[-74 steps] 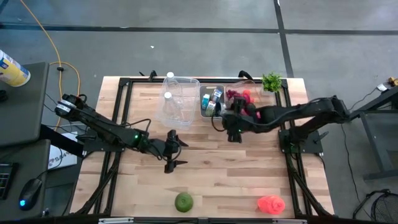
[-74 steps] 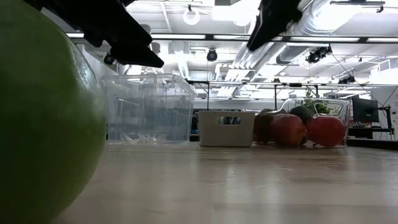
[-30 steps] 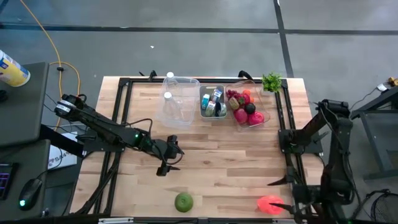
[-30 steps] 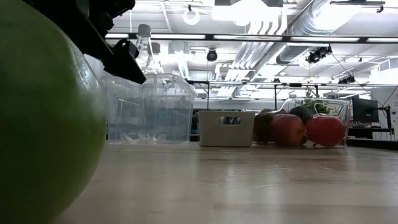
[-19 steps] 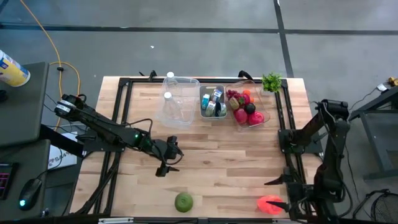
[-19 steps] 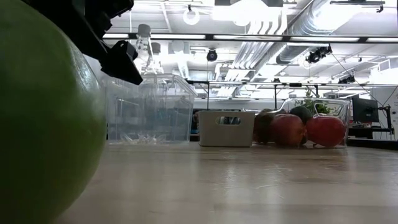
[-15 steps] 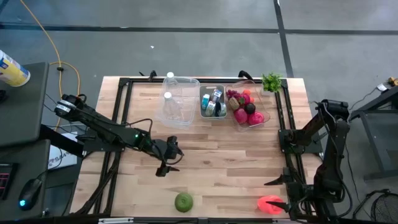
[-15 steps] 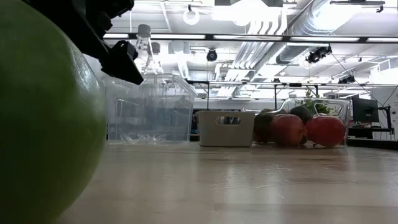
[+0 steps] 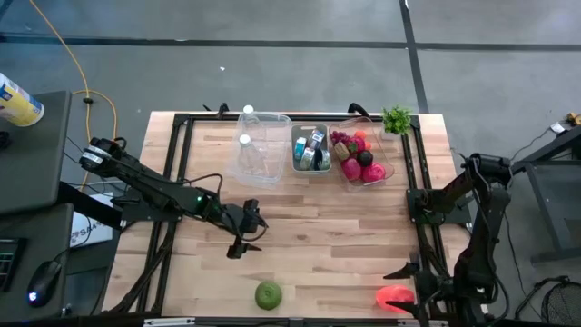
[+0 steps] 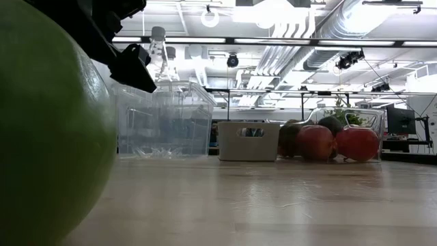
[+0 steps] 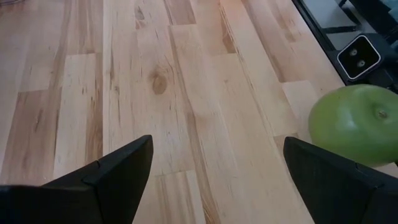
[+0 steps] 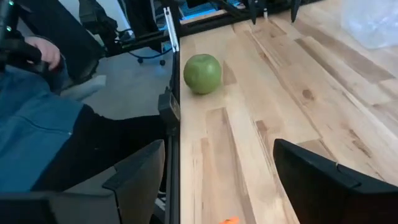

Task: Pick & Place Food Item
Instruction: Put the orange water bottle into the left transparent bin

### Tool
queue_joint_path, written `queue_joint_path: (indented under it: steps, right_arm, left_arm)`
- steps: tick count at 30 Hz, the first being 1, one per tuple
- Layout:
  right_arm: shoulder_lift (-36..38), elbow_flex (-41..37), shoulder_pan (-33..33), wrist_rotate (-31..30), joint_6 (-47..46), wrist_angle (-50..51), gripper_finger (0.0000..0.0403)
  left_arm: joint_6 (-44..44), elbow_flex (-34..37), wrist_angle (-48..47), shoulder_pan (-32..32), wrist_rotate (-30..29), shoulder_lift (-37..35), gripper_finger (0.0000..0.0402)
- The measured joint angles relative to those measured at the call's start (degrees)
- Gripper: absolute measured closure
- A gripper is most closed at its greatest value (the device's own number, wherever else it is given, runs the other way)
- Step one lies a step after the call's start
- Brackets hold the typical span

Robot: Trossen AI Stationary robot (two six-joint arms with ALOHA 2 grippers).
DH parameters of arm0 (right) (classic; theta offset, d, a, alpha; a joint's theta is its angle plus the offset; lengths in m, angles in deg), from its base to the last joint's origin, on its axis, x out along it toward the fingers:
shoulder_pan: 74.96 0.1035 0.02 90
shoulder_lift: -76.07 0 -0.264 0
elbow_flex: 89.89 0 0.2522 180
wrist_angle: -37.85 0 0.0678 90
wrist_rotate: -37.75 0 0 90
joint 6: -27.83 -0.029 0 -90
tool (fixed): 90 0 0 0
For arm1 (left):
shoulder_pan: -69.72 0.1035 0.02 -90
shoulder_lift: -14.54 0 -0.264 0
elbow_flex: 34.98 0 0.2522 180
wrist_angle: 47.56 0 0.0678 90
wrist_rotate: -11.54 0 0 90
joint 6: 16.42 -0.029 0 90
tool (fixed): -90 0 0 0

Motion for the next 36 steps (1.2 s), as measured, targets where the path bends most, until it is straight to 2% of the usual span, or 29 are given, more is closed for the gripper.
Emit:
queue_joint_path:
  steps: [11, 16, 23, 26, 30, 36]
  right_arm:
    - [-4.38, 0.0, -0.11, -0.18, 2.14, -0.19, 0.0124]
    - [-4.41, 0.0, -0.15, 1.58, 1.75, -0.2, 0.0157]
    - [-4.41, -0.15, -1.76, 4.39, 1.52, -0.52, 0.0229]
    - [-4.38, -0.13, -3.38, 5.84, 1.94, -0.71, 0.0233]
    - [-4.16, -0.04, -6.43, 8.57, 6.93, -1.32, 0.0233]
    - [-2.46, -0.32, -11.82, 12.75, 21.75, -4.41, 0.0206]
  left_arm:
    - [4.06, 0.0, 0.23, 0.03, 0.0, 0.0, 0.0051]
    - [4.1, 0.0, 1.2, 0.78, -0.04, 0.0, 0.0051]
    - [4.1, -0.02, 1.77, 1.04, -0.15, 0.0, 0.0051]
    - [4.1, 0.0, 1.71, 0.85, -0.01, 0.0, 0.0051]
    - [4.07, -0.01, 1.7, 0.76, 1.63, 0.0, 0.0051]
    - [2.38, -0.02, 1.73, 2.53, 0.74, 0.0, 0.0051]
